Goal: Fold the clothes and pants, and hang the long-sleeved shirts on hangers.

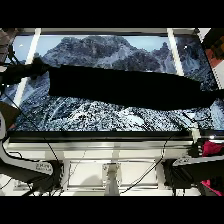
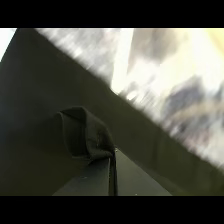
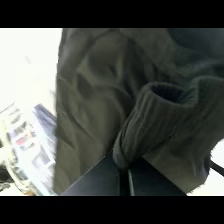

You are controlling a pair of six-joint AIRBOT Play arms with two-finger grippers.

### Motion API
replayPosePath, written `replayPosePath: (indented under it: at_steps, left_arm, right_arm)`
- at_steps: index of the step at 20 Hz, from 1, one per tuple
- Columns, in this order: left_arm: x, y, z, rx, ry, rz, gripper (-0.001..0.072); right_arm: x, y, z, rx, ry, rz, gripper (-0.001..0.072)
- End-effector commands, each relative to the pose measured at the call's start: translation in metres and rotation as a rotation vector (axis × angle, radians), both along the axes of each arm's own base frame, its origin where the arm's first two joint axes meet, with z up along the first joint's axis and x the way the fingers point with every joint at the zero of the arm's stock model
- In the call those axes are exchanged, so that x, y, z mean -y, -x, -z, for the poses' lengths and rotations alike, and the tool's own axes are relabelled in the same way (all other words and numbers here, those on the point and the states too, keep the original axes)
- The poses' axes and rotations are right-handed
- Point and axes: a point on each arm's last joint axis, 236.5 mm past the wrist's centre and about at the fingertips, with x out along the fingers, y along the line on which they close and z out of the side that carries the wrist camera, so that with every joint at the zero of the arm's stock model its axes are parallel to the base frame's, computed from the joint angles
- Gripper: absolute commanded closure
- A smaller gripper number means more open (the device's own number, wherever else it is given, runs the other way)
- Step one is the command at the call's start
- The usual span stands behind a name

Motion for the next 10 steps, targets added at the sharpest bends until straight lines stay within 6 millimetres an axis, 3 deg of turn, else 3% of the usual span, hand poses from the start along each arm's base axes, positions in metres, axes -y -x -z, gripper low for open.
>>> replayPosePath:
  at_steps: [1,3,5,7,8,9,10]
  left_arm:
    - [-0.015,-0.042,-0.012,0.086,0.088,-0.159,0.0707]
    - [-0.024,-0.063,-0.010,0.124,0.073,-0.270,0.0705]
    - [-0.042,-0.088,-0.016,0.187,0.086,-0.475,0.0704]
    - [-0.058,-0.106,-0.020,0.250,0.025,-0.634,0.0687]
    - [-0.060,-0.113,-0.025,0.281,-0.017,-0.655,0.0645]
    - [-0.059,-0.119,-0.029,0.307,-0.073,-0.630,0.0575]
    - [-0.058,-0.123,-0.031,0.325,-0.117,-0.608,0.0442]
  right_arm:
    - [0.009,-0.050,0.000,0.039,-0.033,0.078,0.0695]
    - [0.022,-0.092,0.002,0.081,-0.018,0.200,0.0694]
    - [0.049,-0.150,-0.020,0.250,-0.002,0.443,0.0689]
    - [0.069,-0.188,-0.057,0.448,0.118,0.566,0.0434]
    - [0.073,-0.195,-0.068,0.489,0.215,0.549,0.0411]
    - [0.073,-0.198,-0.074,0.500,0.291,0.506,0.0263]
    - [0.072,-0.197,-0.073,0.484,0.368,0.442,0.0212]
